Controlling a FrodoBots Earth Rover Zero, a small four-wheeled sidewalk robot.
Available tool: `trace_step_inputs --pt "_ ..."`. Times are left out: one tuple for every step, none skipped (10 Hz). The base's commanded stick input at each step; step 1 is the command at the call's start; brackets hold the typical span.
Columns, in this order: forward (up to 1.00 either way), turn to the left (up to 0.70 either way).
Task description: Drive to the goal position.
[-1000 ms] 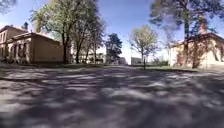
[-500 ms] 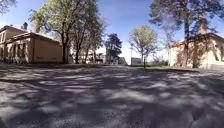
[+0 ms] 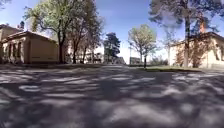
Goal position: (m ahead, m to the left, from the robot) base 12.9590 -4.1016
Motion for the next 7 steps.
trace_step_inputs --pt "0.70 0.00" --pt "0.70 0.00" --pt "0.70 0.00" --pt "0.70 0.00" --pt "0.70 0.00" --pt "0.70 0.00" --pt "0.70 0.00"
